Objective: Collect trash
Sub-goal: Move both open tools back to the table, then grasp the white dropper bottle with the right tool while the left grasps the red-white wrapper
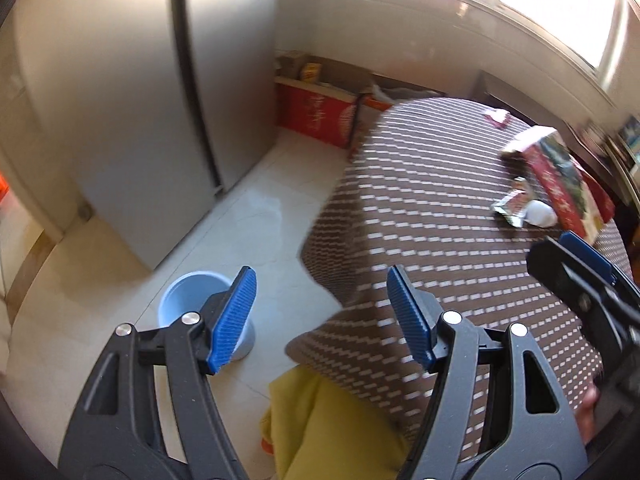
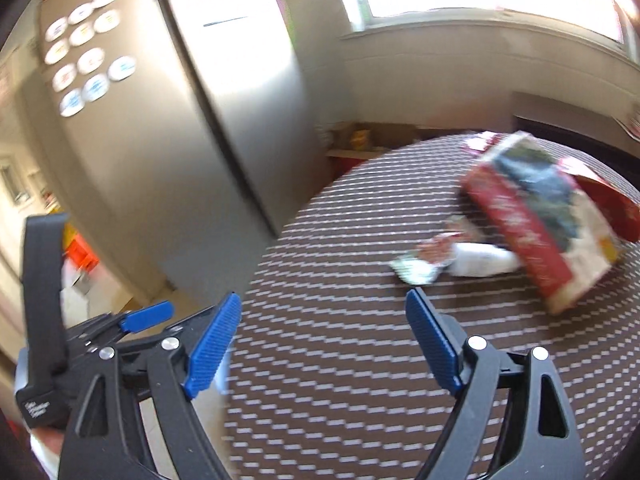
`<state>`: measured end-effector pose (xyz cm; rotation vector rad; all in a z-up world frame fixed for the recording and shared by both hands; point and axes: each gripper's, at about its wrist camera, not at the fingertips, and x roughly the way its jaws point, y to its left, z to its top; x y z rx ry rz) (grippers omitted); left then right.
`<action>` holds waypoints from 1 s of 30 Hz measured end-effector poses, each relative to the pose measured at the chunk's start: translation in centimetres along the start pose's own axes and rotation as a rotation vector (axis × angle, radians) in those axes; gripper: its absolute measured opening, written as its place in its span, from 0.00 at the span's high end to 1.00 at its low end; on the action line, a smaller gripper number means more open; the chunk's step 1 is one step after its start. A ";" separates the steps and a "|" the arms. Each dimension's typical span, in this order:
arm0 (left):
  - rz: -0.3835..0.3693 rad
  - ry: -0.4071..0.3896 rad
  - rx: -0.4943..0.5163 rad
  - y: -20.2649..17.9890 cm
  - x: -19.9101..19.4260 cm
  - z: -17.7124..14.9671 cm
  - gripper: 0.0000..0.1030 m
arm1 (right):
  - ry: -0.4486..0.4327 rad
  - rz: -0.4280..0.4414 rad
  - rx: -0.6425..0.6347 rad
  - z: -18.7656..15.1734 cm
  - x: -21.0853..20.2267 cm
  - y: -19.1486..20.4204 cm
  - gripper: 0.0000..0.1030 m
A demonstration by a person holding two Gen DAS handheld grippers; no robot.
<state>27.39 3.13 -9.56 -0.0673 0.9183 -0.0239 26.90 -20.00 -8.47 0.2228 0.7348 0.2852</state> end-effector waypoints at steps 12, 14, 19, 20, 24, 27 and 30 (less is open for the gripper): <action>-0.091 0.016 0.106 -5.8 1.7 1.5 0.35 | 0.074 -0.186 0.162 2.2 3.5 -8.5 0.20; -0.096 0.016 0.114 -6.1 1.9 1.7 0.35 | 0.082 -0.211 0.182 2.6 4.2 -9.5 0.20; -0.096 0.017 0.163 -6.9 2.5 2.6 0.35 | 0.087 -0.262 0.161 3.8 5.6 -10.3 0.20; -0.097 0.013 0.171 -7.1 2.6 2.9 0.35 | 0.099 -0.271 0.134 4.0 6.0 -10.0 0.20; -0.117 0.004 0.197 -7.9 2.6 3.6 0.31 | 0.111 -0.263 0.087 4.3 6.7 -9.0 0.41; -0.124 0.005 0.213 -8.6 2.8 3.7 0.31 | 0.102 -0.239 0.105 4.5 6.6 -9.4 0.41; -0.144 0.012 0.221 -9.6 3.0 3.9 0.31 | 0.092 -0.245 0.103 4.2 6.1 -9.5 0.41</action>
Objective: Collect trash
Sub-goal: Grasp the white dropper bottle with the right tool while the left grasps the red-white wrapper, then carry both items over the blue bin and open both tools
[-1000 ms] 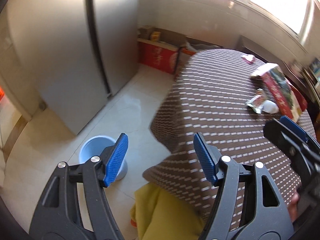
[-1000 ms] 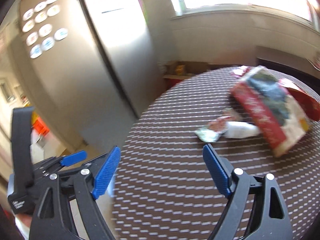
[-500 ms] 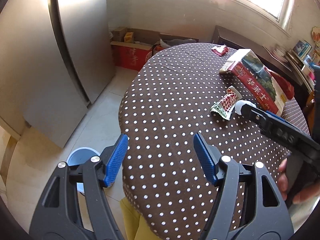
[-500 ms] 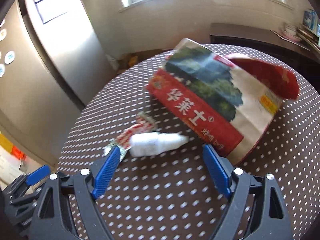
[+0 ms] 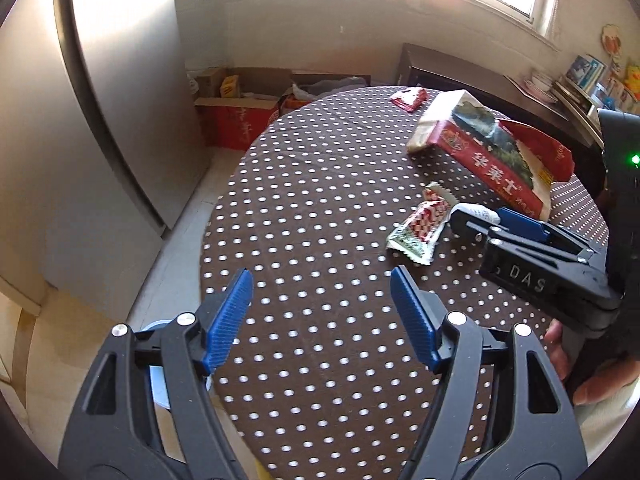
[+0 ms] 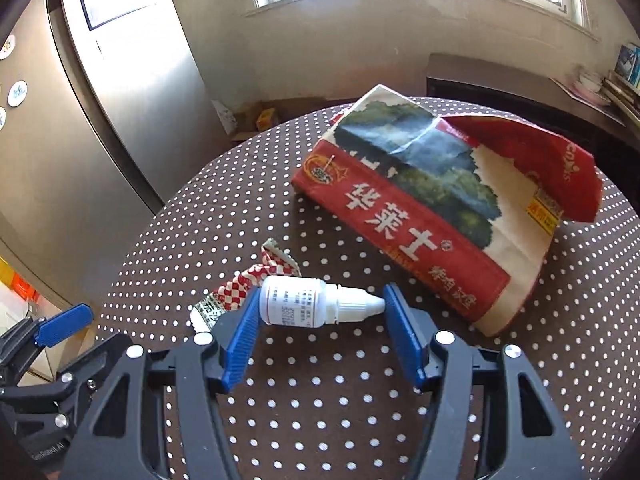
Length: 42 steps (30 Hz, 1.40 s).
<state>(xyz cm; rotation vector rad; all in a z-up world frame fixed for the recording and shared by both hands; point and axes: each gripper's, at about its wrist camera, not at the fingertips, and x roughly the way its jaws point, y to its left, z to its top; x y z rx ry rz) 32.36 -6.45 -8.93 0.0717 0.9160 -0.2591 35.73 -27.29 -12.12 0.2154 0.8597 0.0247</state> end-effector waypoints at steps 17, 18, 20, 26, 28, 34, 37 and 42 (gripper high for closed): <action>-0.103 0.052 0.151 -6.3 6.7 3.4 0.38 | -0.129 -0.002 0.091 -3.5 -9.8 -6.9 0.41; -0.074 0.031 0.176 -6.6 6.8 3.5 0.47 | -0.129 -0.006 0.099 -3.7 -10.1 -7.3 0.41; -0.130 0.026 0.219 -7.2 6.7 3.6 0.75 | -0.135 -0.024 0.113 -3.6 -10.1 -7.9 0.41; -0.133 0.032 0.179 -5.9 6.0 3.0 0.88 | -0.129 -0.014 0.137 -3.2 -10.2 -8.0 0.41; -0.122 0.032 0.167 -5.2 5.4 2.4 0.89 | -0.132 0.004 0.125 -3.0 -9.8 -7.2 0.41; -0.102 0.027 0.117 -2.6 3.3 0.6 0.92 | -0.140 0.057 0.065 -2.7 -9.7 -3.8 0.41; -0.082 0.031 0.083 -1.1 2.2 -0.4 0.92 | -0.138 0.087 0.034 -2.7 -9.6 -1.7 0.41; -0.053 0.008 0.036 1.9 0.1 -1.4 0.92 | -0.129 0.131 -0.015 -2.9 -9.5 1.9 0.41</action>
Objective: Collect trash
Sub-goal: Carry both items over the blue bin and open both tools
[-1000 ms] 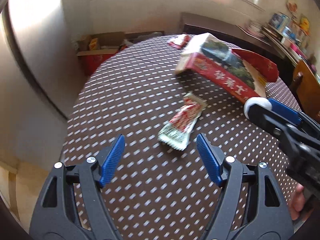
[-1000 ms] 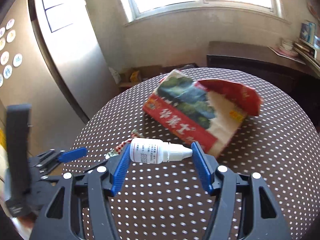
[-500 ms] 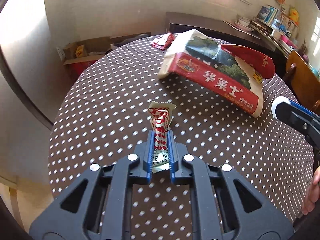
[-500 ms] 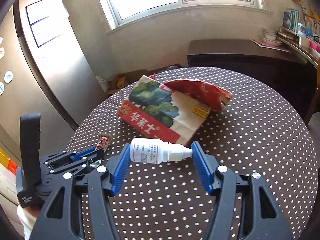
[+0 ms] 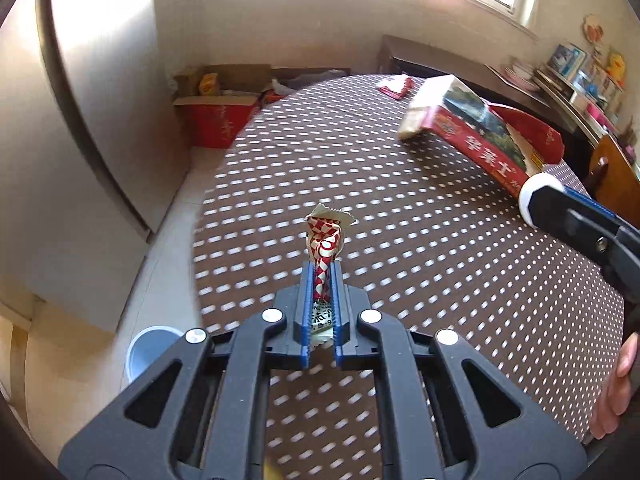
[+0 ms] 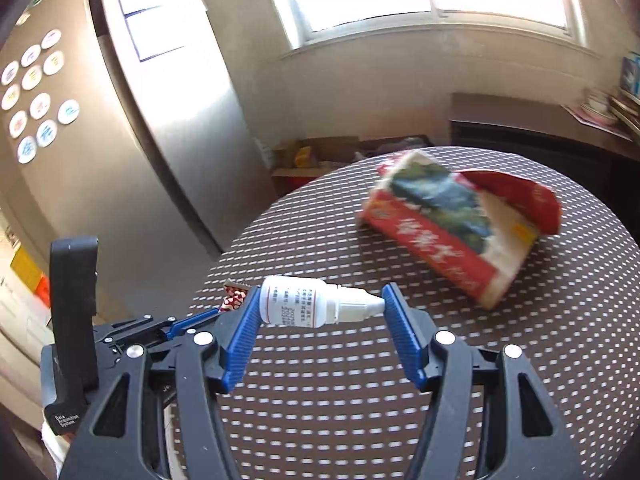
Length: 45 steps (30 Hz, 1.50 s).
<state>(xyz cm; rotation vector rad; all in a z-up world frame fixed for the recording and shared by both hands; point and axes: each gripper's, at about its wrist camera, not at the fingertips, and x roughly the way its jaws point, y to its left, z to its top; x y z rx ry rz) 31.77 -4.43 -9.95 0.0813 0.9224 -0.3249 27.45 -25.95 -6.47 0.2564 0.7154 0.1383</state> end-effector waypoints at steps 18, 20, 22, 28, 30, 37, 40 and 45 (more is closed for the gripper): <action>0.156 -0.056 -0.184 12.7 -7.3 -5.7 0.92 | 0.098 0.187 -0.211 -2.3 3.5 15.5 0.41; 0.173 -0.046 -0.218 14.4 -7.6 -6.7 0.92 | 0.112 0.206 -0.235 -2.8 4.2 17.4 0.41; 0.193 -0.035 -0.247 16.1 -7.9 -7.7 0.92 | 0.132 0.228 -0.254 -3.3 4.9 19.2 0.41; 0.241 0.007 -0.336 20.5 -7.8 -10.5 0.92 | 0.191 0.270 -0.305 -4.8 7.3 23.6 0.41; 0.256 0.024 -0.357 21.8 -7.6 -11.3 0.92 | 0.207 0.279 -0.314 -5.2 8.0 24.7 0.41; 0.284 0.041 -0.540 27.2 -6.8 -13.2 0.42 | 0.252 0.285 -0.318 -6.3 10.1 26.1 0.41; 0.292 0.032 -0.574 28.8 -7.2 -13.8 0.42 | 0.264 0.275 -0.314 -6.5 10.9 26.3 0.41; 0.332 0.037 -0.644 30.8 -7.5 -15.5 0.42 | 0.290 0.267 -0.301 -7.3 12.4 26.7 0.41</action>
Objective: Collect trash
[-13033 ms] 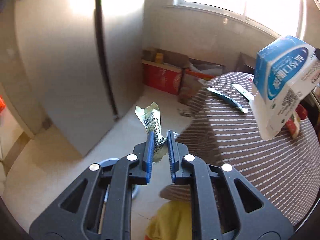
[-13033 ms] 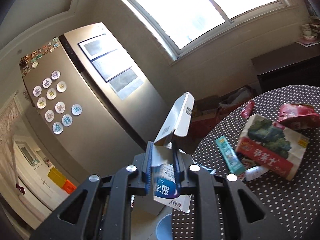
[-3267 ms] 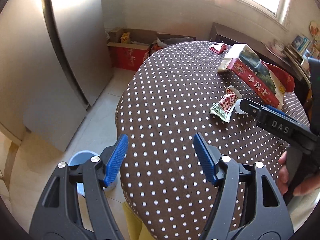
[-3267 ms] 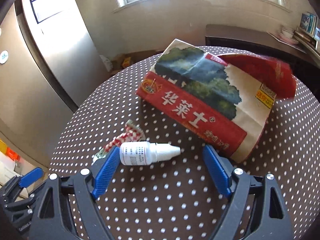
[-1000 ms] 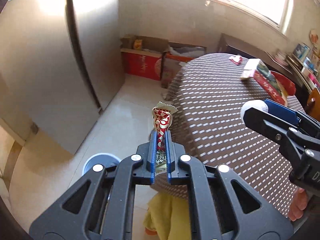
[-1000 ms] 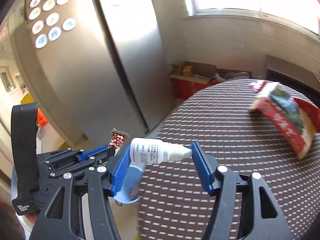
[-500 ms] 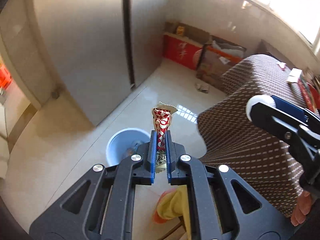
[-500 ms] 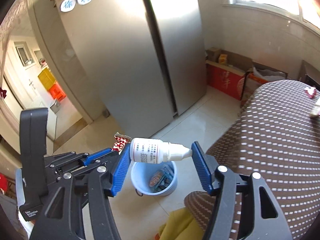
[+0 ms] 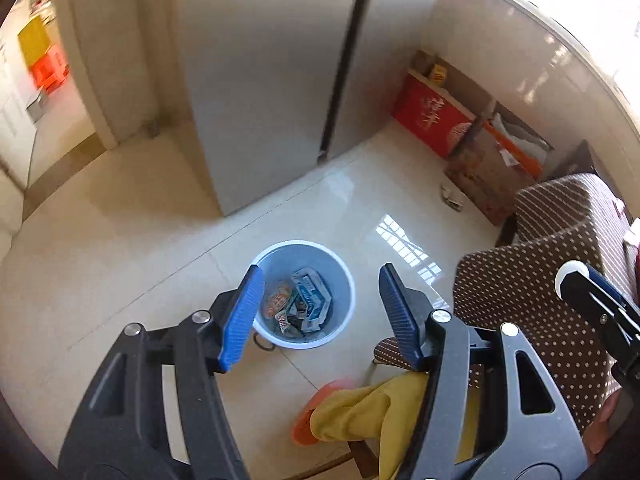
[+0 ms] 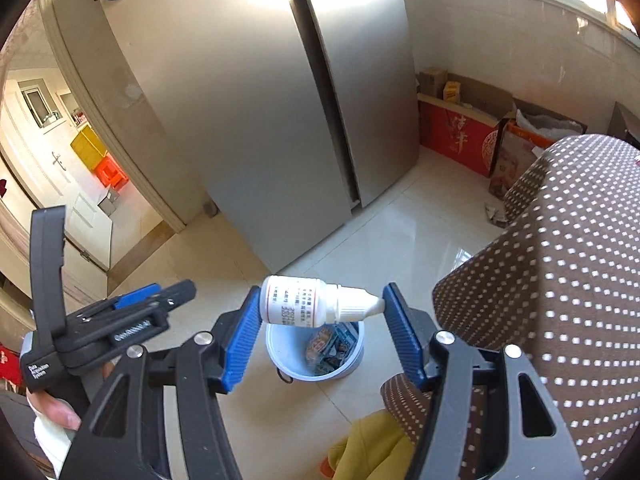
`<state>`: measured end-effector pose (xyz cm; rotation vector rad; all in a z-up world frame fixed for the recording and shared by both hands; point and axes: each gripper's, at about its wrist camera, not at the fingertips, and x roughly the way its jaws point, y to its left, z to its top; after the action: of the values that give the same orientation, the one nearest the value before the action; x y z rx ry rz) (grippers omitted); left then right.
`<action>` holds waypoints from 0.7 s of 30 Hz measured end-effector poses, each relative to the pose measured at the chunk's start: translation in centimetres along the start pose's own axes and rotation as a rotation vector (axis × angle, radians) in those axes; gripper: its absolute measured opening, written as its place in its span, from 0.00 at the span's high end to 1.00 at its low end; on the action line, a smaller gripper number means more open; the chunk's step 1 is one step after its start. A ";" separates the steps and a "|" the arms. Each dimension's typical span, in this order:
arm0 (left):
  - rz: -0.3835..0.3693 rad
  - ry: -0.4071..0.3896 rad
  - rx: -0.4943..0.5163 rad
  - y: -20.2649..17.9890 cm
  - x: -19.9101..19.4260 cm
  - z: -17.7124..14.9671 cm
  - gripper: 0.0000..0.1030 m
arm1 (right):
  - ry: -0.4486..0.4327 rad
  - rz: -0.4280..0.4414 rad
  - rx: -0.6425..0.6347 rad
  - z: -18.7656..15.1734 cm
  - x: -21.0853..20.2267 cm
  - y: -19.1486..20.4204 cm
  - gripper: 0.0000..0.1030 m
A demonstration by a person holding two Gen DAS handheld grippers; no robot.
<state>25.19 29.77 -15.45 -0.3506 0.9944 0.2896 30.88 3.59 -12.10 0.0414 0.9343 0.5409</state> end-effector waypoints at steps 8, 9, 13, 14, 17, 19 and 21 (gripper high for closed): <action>0.070 0.019 -0.065 3.6 -0.4 -1.5 0.42 | 0.061 0.040 -0.036 -0.1 3.7 3.5 0.41; 0.080 0.019 -0.070 4.0 -0.6 -1.7 0.42 | 0.067 0.049 -0.048 0.1 4.0 4.1 0.41; 0.098 0.021 -0.091 4.8 -1.2 -2.1 0.42 | 0.067 0.089 -0.072 0.9 5.1 6.1 0.33; 0.102 0.024 -0.098 5.0 -1.3 -2.2 0.40 | 0.056 0.087 -0.065 1.0 5.1 6.3 0.24; 0.101 0.022 -0.096 4.9 -1.6 -2.8 0.36 | 0.051 0.085 -0.047 0.9 5.5 6.4 0.20; 0.106 0.028 -0.089 4.8 -1.5 -3.2 0.36 | 0.080 0.097 -0.040 0.7 5.9 6.2 0.20; 0.107 0.034 -0.088 4.7 -1.5 -3.5 0.36 | 0.090 0.080 -0.034 0.5 6.0 5.9 0.20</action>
<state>19.91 32.50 -16.63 -0.3839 1.0376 0.4262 31.61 11.61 -14.76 0.0237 1.0140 0.6369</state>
